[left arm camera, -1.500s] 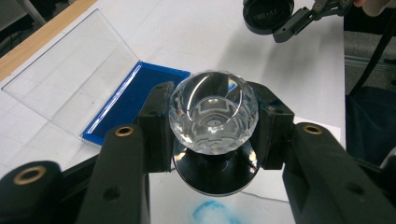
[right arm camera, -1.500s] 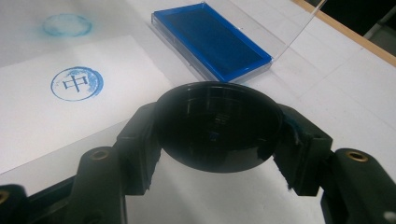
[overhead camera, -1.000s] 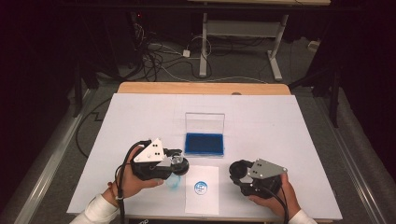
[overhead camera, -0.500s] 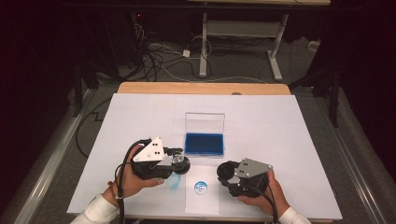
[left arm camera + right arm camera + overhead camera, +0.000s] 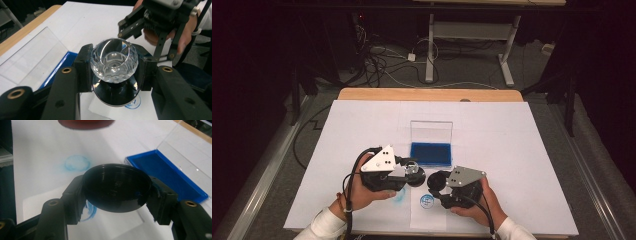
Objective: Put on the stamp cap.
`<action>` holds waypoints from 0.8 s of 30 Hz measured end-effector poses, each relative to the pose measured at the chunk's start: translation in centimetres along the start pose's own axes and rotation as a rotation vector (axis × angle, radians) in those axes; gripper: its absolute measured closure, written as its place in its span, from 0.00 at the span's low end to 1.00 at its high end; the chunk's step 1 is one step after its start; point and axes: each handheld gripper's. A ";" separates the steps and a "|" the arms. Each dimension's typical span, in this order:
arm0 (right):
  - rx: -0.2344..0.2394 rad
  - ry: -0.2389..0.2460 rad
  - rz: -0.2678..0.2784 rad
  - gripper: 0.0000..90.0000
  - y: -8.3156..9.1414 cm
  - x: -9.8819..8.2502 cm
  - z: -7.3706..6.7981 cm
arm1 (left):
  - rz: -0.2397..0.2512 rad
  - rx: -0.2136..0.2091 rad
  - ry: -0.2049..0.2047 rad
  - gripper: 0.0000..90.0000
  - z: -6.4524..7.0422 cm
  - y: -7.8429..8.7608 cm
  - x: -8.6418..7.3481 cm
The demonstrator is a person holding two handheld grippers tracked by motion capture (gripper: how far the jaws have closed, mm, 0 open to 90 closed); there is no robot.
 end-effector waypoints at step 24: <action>0.029 -0.041 0.062 0.43 -1.5 1.0 -0.5 | 0.019 -0.038 0.002 0.61 0.2 -2.5 0.1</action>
Point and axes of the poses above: each handheld gripper's, and its own axes: y roughly backward along the jaws, x roughly out of its top, z roughly to its right, and after that the axes turned 13 degrees about z, right-handed
